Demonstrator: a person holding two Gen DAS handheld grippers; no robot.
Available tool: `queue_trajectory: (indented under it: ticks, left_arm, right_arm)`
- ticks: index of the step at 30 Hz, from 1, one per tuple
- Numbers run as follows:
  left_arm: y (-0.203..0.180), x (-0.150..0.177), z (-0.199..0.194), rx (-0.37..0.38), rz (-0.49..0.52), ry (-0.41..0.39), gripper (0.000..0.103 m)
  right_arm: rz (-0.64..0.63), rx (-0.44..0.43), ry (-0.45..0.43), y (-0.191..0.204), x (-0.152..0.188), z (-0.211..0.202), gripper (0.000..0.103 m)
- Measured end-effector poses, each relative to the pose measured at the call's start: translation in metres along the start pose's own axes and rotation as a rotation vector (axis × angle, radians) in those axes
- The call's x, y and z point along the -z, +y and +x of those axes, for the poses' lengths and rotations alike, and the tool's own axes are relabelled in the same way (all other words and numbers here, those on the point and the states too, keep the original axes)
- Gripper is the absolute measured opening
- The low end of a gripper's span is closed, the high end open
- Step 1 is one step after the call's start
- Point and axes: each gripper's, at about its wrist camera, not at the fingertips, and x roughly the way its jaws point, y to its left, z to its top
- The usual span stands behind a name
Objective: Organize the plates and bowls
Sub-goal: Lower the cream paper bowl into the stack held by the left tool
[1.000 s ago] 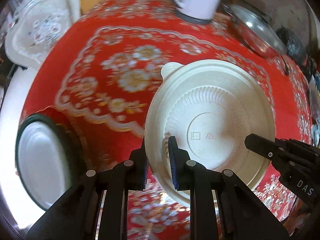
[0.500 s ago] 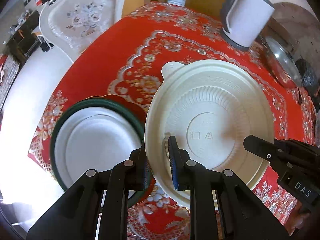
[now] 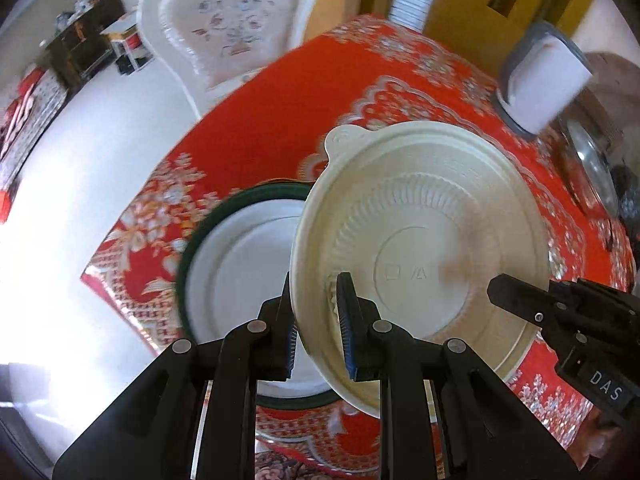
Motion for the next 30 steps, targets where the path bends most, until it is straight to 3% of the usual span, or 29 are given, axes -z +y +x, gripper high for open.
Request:
queue_trajectory:
  ticks: [12,30]
  left_arm:
    - [0.058,0.021,0.016,-0.03,-0.12,0.062,0.018]
    - [0.063,0.031,0.035,-0.05,-0.109,0.072,0.019]
  right_arm:
    - [-0.108,-0.025,0.099,0.05,-0.007,0.046,0.017]
    - [-0.106,0.006,0.158,0.055,-0.005,0.071,0.017]
